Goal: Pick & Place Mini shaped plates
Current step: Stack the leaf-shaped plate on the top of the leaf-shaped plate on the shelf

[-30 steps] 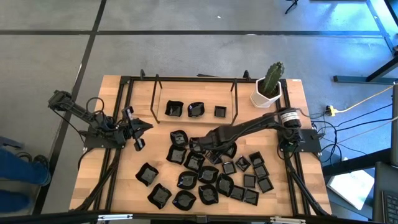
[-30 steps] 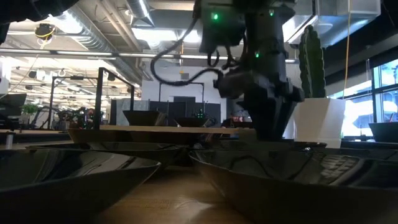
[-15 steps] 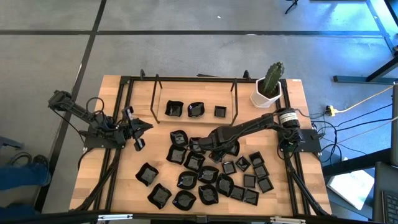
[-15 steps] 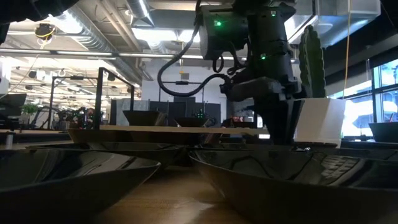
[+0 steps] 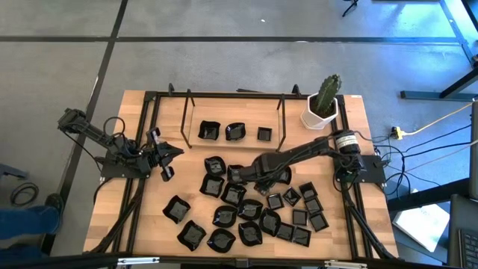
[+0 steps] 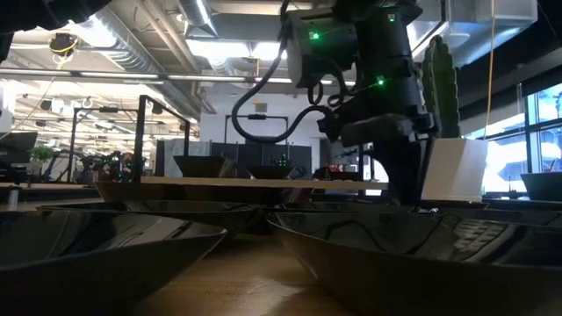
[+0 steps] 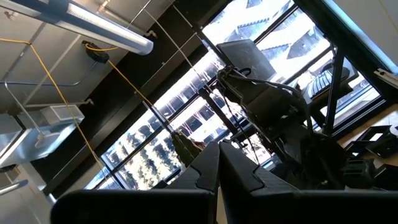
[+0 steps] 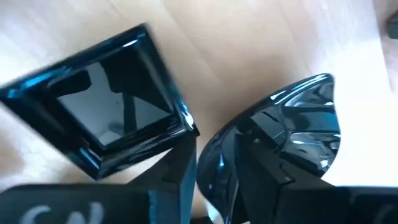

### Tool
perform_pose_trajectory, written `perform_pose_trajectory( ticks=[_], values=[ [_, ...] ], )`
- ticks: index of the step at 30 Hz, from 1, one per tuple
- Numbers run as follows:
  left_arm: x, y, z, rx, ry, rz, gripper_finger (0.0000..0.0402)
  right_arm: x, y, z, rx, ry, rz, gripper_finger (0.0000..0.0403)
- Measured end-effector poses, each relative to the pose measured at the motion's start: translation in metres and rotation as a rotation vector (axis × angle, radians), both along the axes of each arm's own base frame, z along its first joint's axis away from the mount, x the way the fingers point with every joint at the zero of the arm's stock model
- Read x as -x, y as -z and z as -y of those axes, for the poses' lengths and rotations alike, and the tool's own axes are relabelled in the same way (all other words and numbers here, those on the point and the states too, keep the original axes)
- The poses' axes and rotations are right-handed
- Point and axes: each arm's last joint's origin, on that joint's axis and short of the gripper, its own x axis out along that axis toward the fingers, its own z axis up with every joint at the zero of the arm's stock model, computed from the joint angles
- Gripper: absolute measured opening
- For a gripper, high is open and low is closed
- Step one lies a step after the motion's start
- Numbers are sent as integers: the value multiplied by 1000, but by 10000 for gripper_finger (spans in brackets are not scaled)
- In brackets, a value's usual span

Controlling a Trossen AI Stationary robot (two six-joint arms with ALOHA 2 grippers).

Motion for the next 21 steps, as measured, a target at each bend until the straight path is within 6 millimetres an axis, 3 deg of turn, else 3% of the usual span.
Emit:
perform_pose_trajectory(
  ticks=[10,15,21],
  values=[
    [0,-1,0,-14,-6,7,4,4,0,-18,-26,-115,-16,49],
    [0,-1,0,-40,-4,7,4,6,0,-27,44,-206,-9,20],
    [0,-1,1,-39,10,10,5,8,0,-34,72,-300,-11,14]
  ],
)
